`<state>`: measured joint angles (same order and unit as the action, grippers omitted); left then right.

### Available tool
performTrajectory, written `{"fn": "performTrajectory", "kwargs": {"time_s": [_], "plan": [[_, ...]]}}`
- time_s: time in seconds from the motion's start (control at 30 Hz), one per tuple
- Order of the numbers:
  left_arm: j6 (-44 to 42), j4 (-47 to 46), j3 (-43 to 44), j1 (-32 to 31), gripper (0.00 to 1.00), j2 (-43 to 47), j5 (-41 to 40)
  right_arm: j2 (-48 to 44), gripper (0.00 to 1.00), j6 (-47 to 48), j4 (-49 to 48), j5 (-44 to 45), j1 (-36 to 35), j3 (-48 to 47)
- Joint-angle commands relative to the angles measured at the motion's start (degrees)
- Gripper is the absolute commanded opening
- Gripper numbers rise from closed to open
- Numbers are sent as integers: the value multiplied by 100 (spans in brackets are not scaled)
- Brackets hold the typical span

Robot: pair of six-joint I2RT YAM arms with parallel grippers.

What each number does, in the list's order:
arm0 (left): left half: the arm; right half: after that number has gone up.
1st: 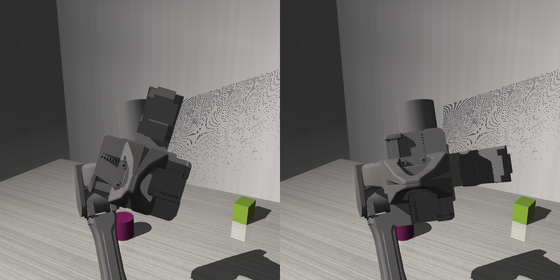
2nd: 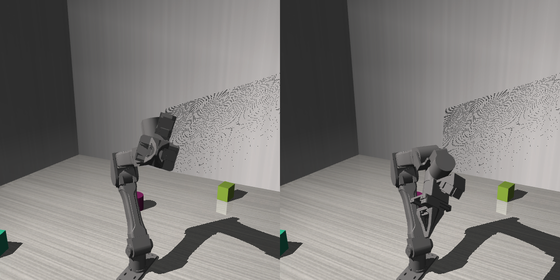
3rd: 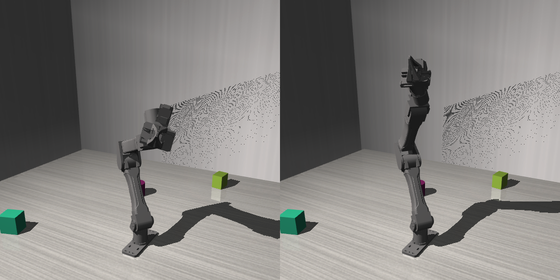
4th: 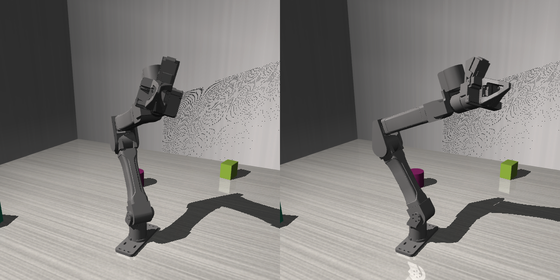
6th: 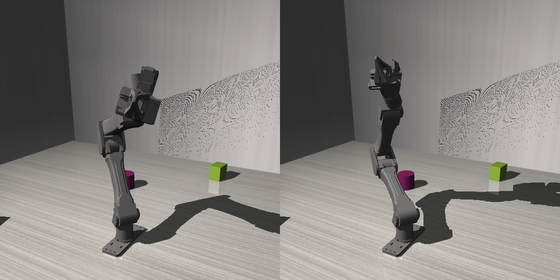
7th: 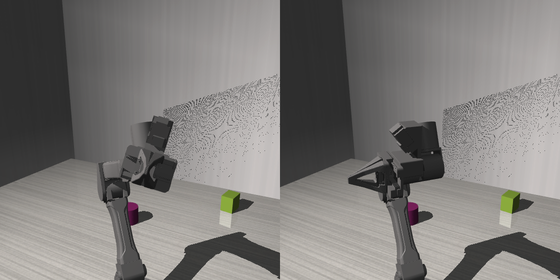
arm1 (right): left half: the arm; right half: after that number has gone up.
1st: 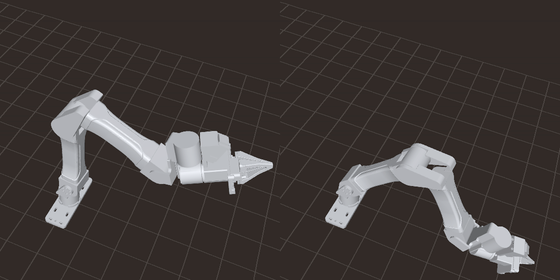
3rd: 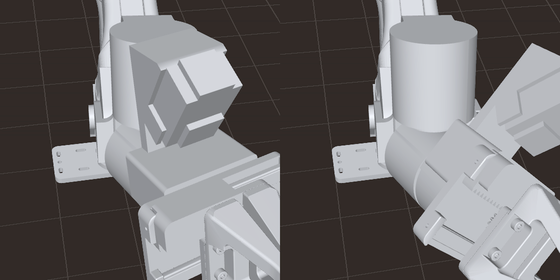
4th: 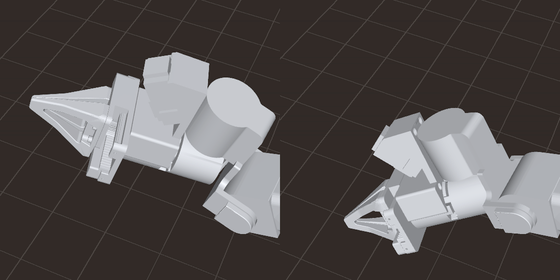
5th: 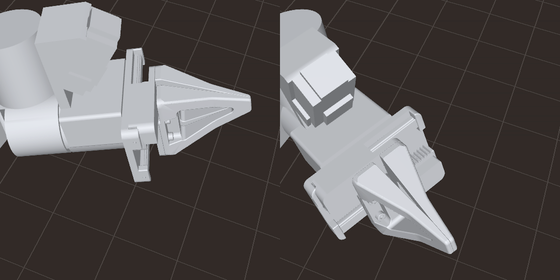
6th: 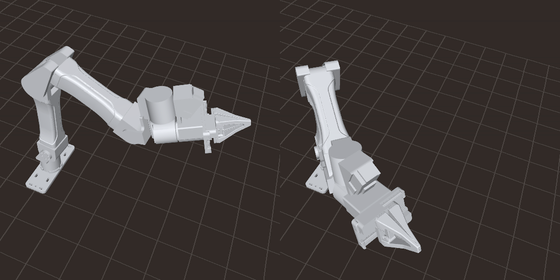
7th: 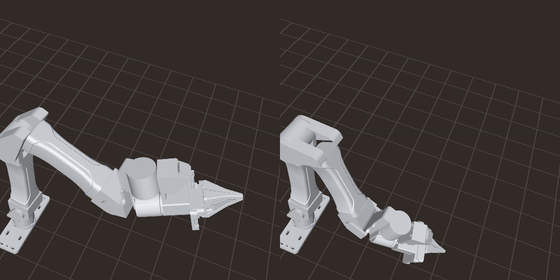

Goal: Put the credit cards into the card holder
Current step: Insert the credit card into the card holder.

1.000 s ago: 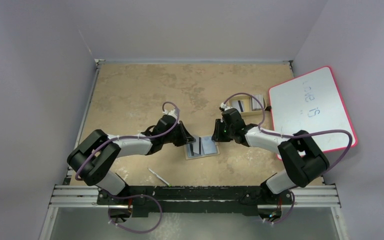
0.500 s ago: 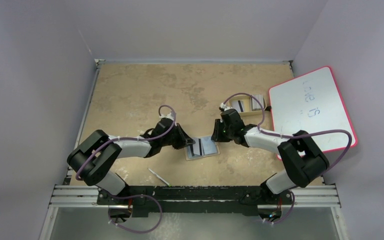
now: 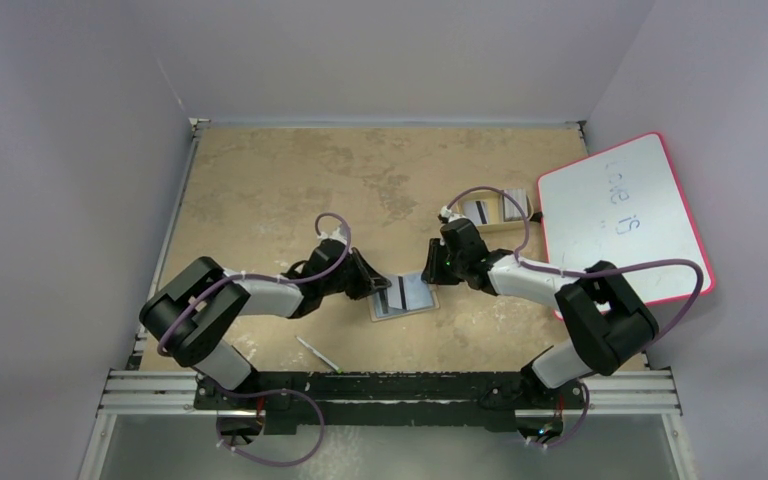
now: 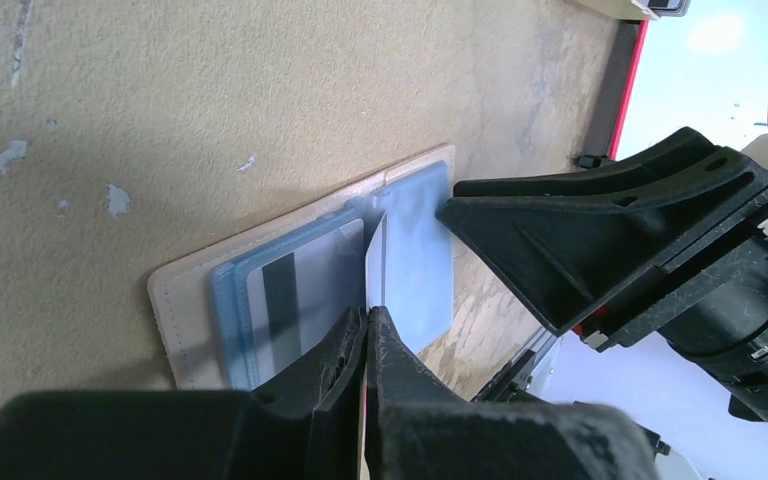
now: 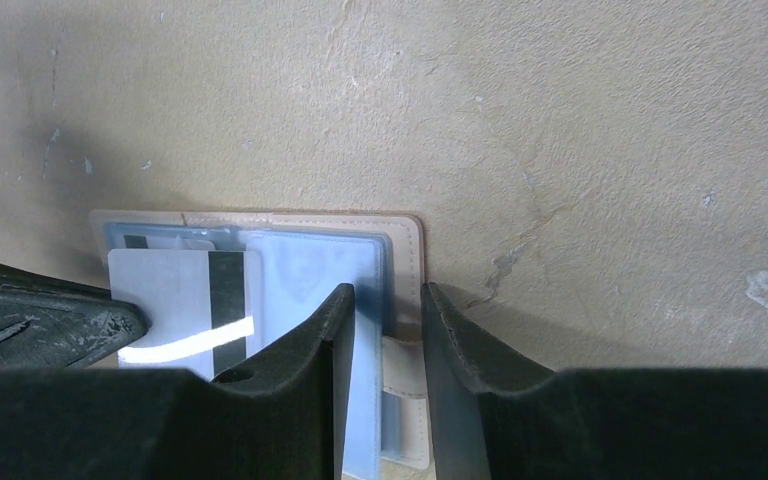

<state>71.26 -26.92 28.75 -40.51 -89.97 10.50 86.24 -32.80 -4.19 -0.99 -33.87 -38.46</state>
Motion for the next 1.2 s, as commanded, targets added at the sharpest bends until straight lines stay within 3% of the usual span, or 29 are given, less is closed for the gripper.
{"fn": "performTrajectory", "kwargs": {"time_s": [0.0, 0.17, 0.57, 0.73, 0.97, 1.17], "plan": [[-139, -351, -81, 28, 0, -73, -120, -32, 33, -91, 135, 7, -88, 95], [-179, -298, -166, 26, 0, -61, -355, -67, 33, -100, 155, 38, -94, 101], [75, -1819, -498, -28, 0, -607, -324, -157, 34, -210, 57, -44, -118, 217], [54, -1877, -495, -147, 0, -736, -415, -280, 36, -361, -43, -68, -126, 267], [-404, -1092, -208, -409, 0, -580, -934, -533, 38, -500, -43, -51, -121, 207], [-585, -426, -81, -431, 21, -75, -1042, -770, 44, -509, 282, 99, -124, 142]]}}
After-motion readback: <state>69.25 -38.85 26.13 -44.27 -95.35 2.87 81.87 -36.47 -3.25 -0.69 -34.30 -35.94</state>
